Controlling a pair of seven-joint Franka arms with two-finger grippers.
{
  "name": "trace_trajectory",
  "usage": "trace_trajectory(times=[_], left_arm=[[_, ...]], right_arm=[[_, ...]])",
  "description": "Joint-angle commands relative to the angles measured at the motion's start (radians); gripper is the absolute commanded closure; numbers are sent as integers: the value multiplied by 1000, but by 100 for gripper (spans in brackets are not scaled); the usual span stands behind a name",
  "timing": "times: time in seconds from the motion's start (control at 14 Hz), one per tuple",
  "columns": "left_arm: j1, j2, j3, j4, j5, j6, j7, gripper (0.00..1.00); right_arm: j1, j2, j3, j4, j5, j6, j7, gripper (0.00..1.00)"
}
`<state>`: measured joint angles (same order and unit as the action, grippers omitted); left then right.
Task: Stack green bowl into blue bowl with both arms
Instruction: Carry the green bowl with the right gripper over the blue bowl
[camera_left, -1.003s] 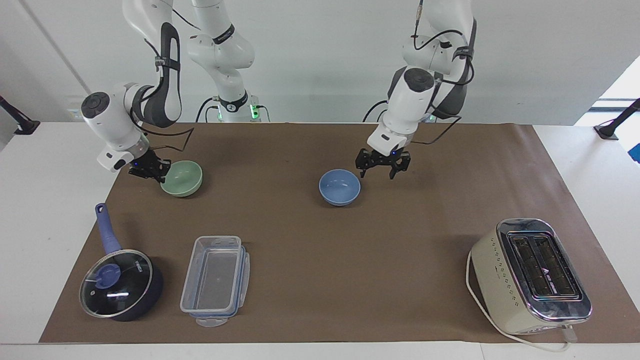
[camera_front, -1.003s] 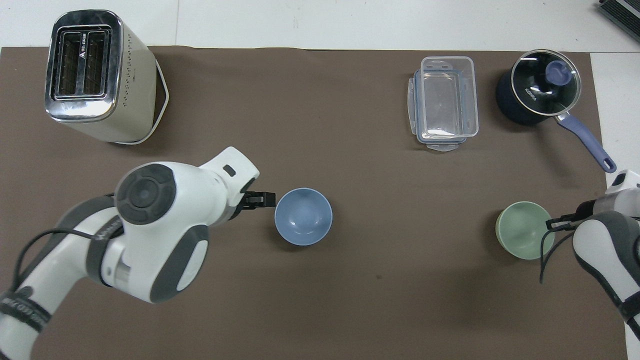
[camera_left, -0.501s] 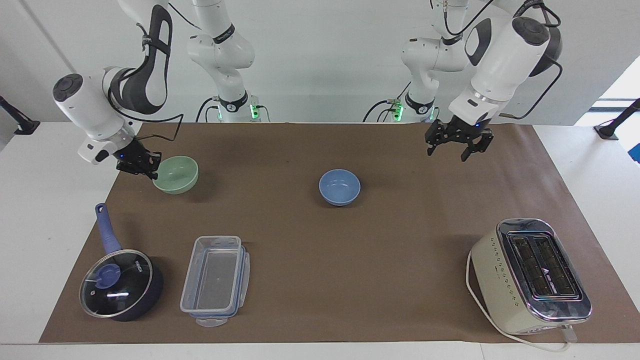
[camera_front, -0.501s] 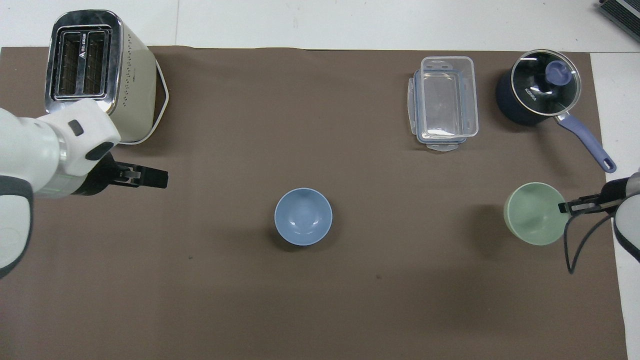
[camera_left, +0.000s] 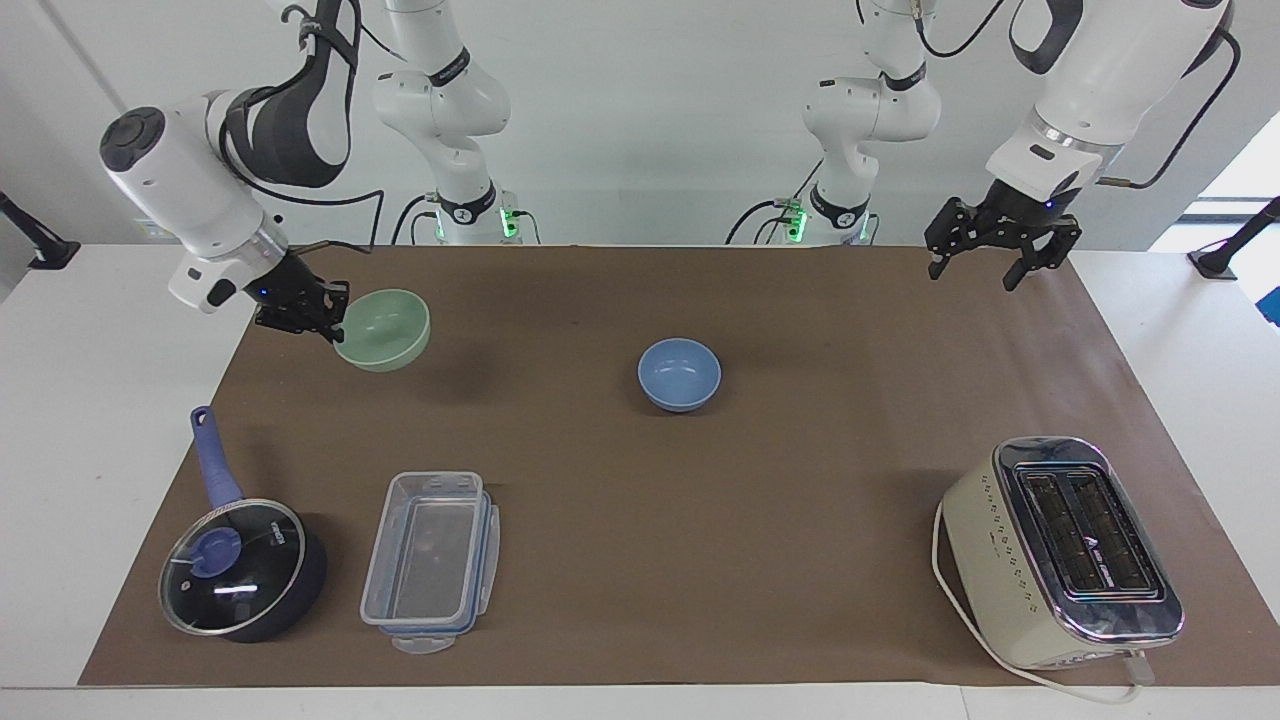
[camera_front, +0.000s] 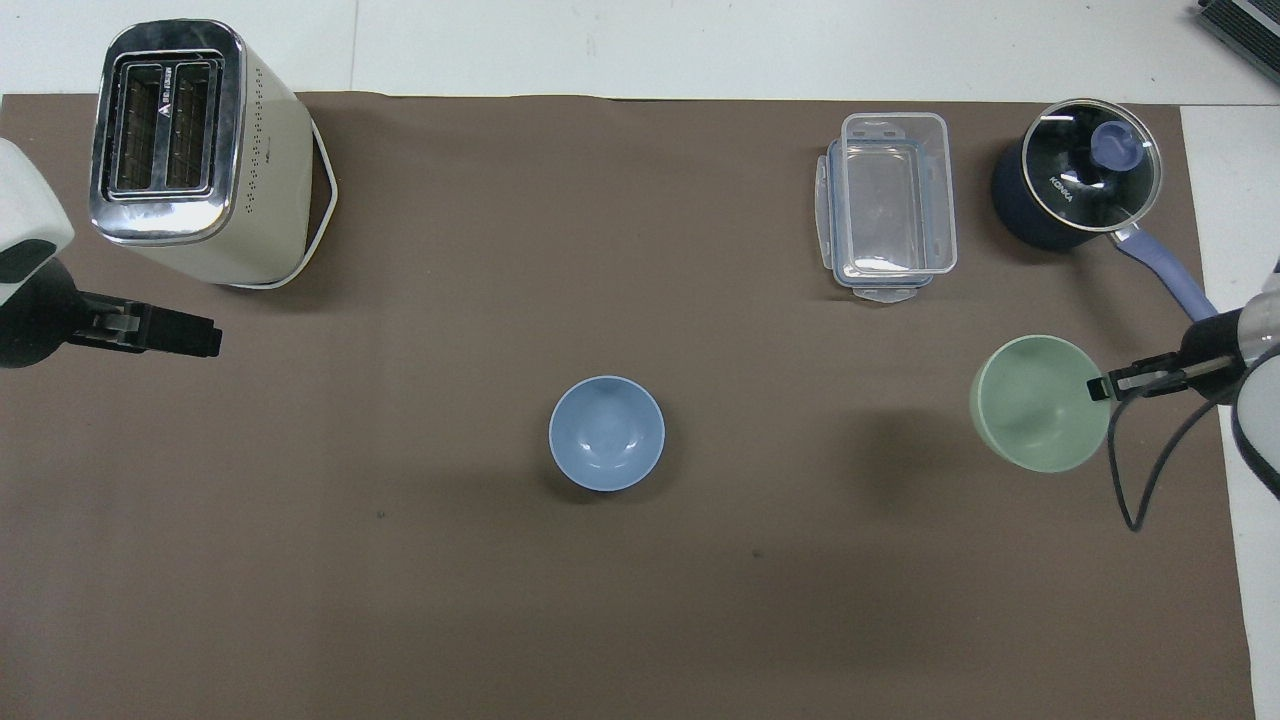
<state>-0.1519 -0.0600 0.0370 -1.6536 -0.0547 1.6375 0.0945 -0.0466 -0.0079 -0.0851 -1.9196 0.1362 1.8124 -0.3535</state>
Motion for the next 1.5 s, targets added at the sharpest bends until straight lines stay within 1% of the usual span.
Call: trace_trajectory(times=[0.0,0.14,0.36,0.5,0.79,1.0,1.07,1.22,1.43], left_arm=[[46,40,-9,86,29,-82,60,0],[61,40,-9,89,29,-96,97,0],[63,38,-3,89,27,-96,102,0],[80,42,-6,89,27,-96,140,0],[81,39,-6,90,29,-96,143,0],[81,39,-8,90,29,-93,143,0],[81,35,-8,90,30,-93,145,0],[81,31,-9,89,29,-88,145,0],[81,29,-9,86,29,-88,143,0]], right_arm=[[92,0,2,34,-1,-44,153,100],[187,0,2,36,-4,-41,288,100],[316,0,2,34,-6,-25,492,100],[407,11,2,34,-6,1,611,100],[542,46,2,33,-4,67,795,100],[583,68,7,30,11,117,843,100],[591,84,7,31,13,125,855,100],[637,123,7,34,16,180,896,100],[643,135,10,28,19,205,903,100]])
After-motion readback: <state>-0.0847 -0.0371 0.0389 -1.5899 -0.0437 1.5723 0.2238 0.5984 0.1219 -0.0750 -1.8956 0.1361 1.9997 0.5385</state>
